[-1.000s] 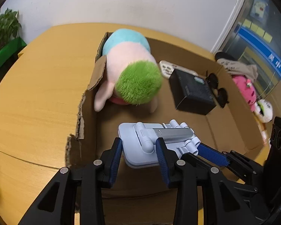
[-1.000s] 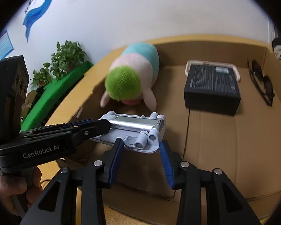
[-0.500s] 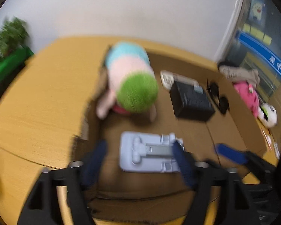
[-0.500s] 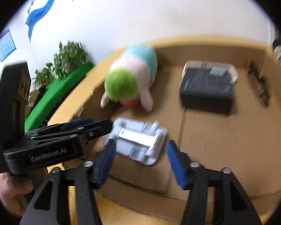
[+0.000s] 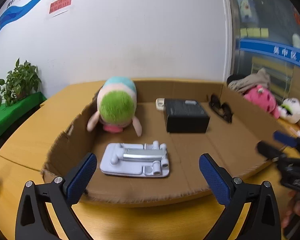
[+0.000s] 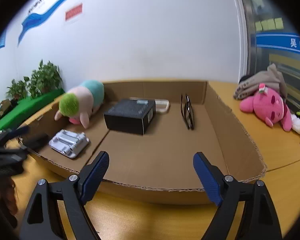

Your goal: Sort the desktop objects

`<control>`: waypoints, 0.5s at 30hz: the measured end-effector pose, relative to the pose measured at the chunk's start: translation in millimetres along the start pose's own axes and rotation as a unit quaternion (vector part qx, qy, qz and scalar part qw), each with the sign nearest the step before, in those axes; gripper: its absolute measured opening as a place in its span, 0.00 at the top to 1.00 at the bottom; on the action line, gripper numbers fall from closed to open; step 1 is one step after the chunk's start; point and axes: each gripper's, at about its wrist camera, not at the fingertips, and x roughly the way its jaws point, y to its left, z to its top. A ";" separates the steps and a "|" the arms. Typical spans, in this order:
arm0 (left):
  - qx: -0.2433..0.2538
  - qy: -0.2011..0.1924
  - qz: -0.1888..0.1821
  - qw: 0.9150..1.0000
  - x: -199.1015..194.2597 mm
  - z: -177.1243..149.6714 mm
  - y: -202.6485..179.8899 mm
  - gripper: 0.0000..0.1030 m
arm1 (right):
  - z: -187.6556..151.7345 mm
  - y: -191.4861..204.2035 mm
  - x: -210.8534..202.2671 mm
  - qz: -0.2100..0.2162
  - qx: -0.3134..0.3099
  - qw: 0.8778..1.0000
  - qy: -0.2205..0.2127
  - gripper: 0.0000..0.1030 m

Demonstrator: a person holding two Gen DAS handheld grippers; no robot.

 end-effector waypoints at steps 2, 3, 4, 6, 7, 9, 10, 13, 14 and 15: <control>-0.006 0.000 0.002 1.000 2.0 0.0 1.0 0.00 | -0.7 3.9 3.5 -0.005 -0.006 1.000 0.002 0.14; -0.009 0.009 0.000 1.000 5.3 0.2 1.9 0.00 | -0.5 6.1 4.5 -0.008 -0.009 1.000 0.002 0.13; -0.012 0.015 -0.004 1.000 6.8 0.1 2.4 0.00 | -0.1 6.6 6.8 -0.008 -0.008 1.000 0.004 0.13; -0.019 0.023 -0.012 0.999 9.0 -0.6 4.1 0.00 | 0.8 6.4 8.3 -0.011 -0.007 1.000 0.010 0.09; -0.021 0.026 -0.016 0.999 10.3 -0.9 4.8 0.00 | 0.9 6.4 9.5 -0.013 -0.007 1.000 0.012 0.09; -0.025 0.031 -0.024 0.999 12.8 -1.3 6.5 0.00 | 1.0 6.7 10.7 -0.014 -0.006 1.000 0.014 0.07; -0.027 0.032 -0.026 0.999 13.8 -1.5 7.0 0.00 | 0.8 6.2 10.7 -0.013 -0.006 1.000 0.014 0.07; -0.025 0.033 -0.025 0.999 14.5 -2.0 5.9 0.00 | 0.2 5.8 10.8 -0.013 -0.007 1.000 0.014 0.07; -0.026 0.033 -0.026 0.999 14.8 -2.0 6.0 0.00 | 0.3 5.7 10.9 -0.013 -0.006 1.000 0.015 0.07; -0.026 0.033 -0.026 0.999 14.6 -2.1 6.0 0.00 | 0.3 5.7 10.7 -0.013 -0.006 1.000 0.015 0.07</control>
